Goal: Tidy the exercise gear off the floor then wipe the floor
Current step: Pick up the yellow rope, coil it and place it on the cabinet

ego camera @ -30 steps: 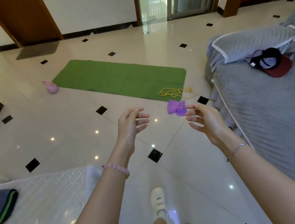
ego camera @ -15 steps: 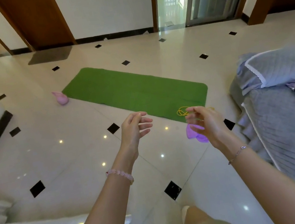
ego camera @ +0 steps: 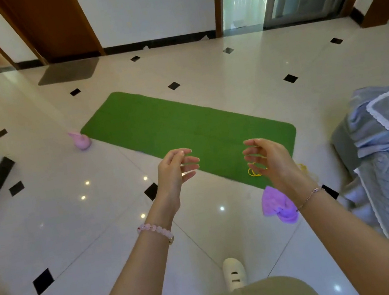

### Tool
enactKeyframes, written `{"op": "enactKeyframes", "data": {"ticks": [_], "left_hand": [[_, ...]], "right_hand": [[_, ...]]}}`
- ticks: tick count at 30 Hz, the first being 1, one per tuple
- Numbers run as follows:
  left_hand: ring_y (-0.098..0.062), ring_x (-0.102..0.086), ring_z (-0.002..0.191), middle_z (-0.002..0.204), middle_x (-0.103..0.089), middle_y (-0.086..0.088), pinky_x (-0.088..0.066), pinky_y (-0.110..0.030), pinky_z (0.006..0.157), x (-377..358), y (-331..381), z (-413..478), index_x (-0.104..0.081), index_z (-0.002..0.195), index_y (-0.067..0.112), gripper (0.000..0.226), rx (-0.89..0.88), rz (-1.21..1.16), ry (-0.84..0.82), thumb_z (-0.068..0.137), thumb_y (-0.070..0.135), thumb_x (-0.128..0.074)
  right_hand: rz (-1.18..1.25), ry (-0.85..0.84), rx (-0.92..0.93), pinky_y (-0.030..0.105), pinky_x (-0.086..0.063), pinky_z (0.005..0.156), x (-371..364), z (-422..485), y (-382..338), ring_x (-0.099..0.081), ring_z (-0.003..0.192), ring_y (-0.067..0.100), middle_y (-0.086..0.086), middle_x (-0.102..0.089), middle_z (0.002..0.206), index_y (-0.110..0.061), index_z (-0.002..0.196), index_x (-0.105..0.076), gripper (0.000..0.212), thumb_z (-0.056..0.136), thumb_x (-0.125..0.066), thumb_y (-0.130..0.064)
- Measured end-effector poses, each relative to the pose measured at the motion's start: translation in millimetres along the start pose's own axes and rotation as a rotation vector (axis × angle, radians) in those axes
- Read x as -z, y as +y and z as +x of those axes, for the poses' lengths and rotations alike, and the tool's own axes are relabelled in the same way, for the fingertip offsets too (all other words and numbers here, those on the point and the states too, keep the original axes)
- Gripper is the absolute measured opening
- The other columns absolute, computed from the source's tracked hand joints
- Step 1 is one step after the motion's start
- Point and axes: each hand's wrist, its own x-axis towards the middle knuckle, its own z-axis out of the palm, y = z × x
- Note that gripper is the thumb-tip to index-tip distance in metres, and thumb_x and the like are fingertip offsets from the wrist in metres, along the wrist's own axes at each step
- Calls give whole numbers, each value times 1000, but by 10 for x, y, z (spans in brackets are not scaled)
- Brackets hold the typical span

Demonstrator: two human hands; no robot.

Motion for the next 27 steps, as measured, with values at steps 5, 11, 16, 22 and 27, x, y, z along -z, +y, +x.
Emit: {"op": "enactKeyframes", "data": {"ticks": [5, 11, 16, 22, 27], "left_hand": [[-15, -62, 71, 75, -65, -2, -52, -29, 72, -368, 216, 705, -60, 89, 15, 24, 27, 15, -36, 98, 13, -37], [-15, -63, 71, 76, -67, -1, -52, -27, 69, -883, 331, 1510, -60, 88, 16, 24, 73, 65, -131, 98, 13, -39], [-15, -63, 70, 76, -66, -2, -52, -30, 74, -1420, 382, 2264, -60, 92, 12, 22, 117, 121, -266, 98, 13, -39], [-10, -63, 64, 73, -67, 0, -52, -25, 68, -2064, 436, 3174, -60, 93, 12, 21, 193, 209, -423, 98, 13, -40], [-9, -63, 60, 68, -68, 3, -52, -26, 68, -2535, 226, 3699, -60, 91, 12, 20, 273, 285, -528, 97, 13, -41]], "right_hand": [[29, 56, -29, 27, -47, 69, 99, 662, -311, -61, 74, 13, -4, -66, 70, -19, 87, -67, 23, 94, -45, -18], [72, 163, -47, 27, -47, 69, 355, 1299, -524, -60, 72, 13, -5, -65, 65, -18, 85, -66, 25, 95, -44, -17], [107, 274, -69, 27, -46, 70, 592, 1868, -606, -60, 72, 12, -2, -64, 70, -18, 88, -66, 24, 95, -43, -17], [171, 442, -165, 23, -43, 63, 795, 2571, -632, -60, 62, 9, -4, -65, 62, -16, 82, -65, 24, 94, -45, -16], [219, 511, -249, 20, -40, 59, 947, 3025, -468, -58, 57, 6, -1, -61, 64, -16, 82, -62, 23, 96, -43, -16]]}}
